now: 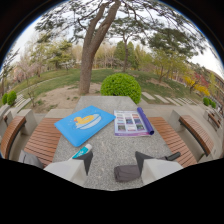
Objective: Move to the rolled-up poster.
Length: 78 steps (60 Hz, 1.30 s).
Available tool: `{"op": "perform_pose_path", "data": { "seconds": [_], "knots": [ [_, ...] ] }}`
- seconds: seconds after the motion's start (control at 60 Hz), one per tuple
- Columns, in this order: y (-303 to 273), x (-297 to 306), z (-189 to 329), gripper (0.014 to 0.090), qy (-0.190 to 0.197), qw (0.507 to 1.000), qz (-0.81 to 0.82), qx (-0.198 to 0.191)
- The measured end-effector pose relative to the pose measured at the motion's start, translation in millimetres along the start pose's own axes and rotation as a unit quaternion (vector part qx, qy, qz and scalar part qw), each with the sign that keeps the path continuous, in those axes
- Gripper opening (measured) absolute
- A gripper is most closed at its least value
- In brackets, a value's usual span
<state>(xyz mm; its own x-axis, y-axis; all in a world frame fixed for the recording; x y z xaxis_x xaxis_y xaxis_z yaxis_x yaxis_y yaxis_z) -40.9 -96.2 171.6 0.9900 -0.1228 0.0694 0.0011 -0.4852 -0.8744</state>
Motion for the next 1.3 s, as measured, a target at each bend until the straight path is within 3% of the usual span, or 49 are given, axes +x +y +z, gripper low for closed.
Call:
{"op": "perform_pose_path", "data": {
  "seconds": [0.433,0.783,1.0,1.3],
  "knots": [
    [-30,80,181,0.0841,-0.025,0.999,-0.009,-0.036],
    [-50,101,320,0.0842,-0.028,0.999,-0.004,-0.043],
    [-51,101,363,0.0841,-0.030,0.998,-0.005,-0.050],
    [-47,100,371,0.0841,-0.028,0.998,0.001,-0.054]
  ]
}}
